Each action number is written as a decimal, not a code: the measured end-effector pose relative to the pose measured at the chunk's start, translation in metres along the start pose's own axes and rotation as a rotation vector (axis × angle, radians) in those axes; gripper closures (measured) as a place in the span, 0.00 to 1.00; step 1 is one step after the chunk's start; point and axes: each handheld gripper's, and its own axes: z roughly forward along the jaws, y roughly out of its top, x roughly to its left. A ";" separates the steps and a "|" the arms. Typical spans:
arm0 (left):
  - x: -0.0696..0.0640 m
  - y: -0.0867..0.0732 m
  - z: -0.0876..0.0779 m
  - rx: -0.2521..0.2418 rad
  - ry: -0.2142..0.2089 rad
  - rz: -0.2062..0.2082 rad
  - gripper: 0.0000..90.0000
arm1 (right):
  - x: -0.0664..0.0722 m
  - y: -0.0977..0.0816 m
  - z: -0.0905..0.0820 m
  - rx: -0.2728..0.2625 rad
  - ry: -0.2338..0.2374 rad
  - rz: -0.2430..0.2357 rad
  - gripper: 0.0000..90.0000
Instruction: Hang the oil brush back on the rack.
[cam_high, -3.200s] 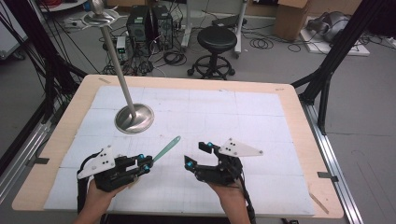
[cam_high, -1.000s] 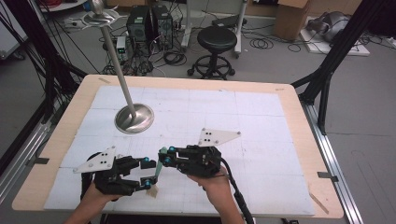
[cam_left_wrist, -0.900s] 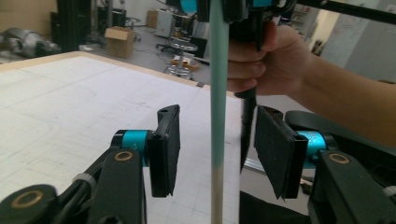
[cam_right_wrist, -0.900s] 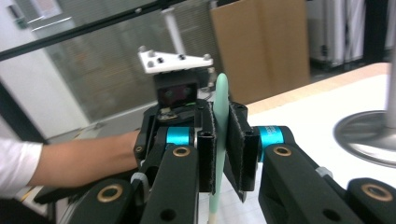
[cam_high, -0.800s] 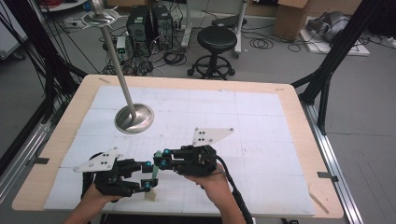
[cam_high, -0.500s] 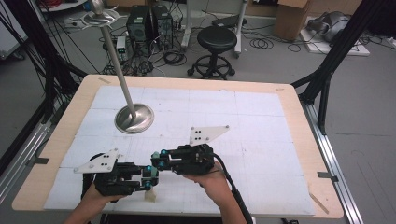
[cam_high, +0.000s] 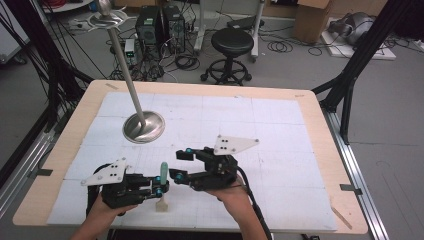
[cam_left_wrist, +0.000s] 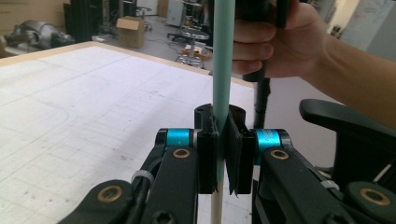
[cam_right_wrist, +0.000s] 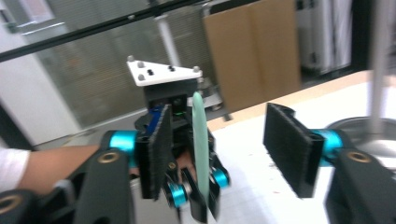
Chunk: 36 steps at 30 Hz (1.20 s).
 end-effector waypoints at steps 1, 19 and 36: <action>0.001 0.000 -0.001 -0.003 0.007 -0.006 0.93 | 0.001 -0.001 -0.006 -0.005 -0.022 -0.006 0.41; 0.030 0.034 -0.033 -0.111 0.267 -0.049 0.93 | -0.004 -0.062 -0.117 0.025 -0.601 0.009 0.22; 0.071 0.154 -0.041 -0.140 0.440 0.041 0.93 | -0.002 -0.063 -0.132 0.005 -0.662 -0.001 0.22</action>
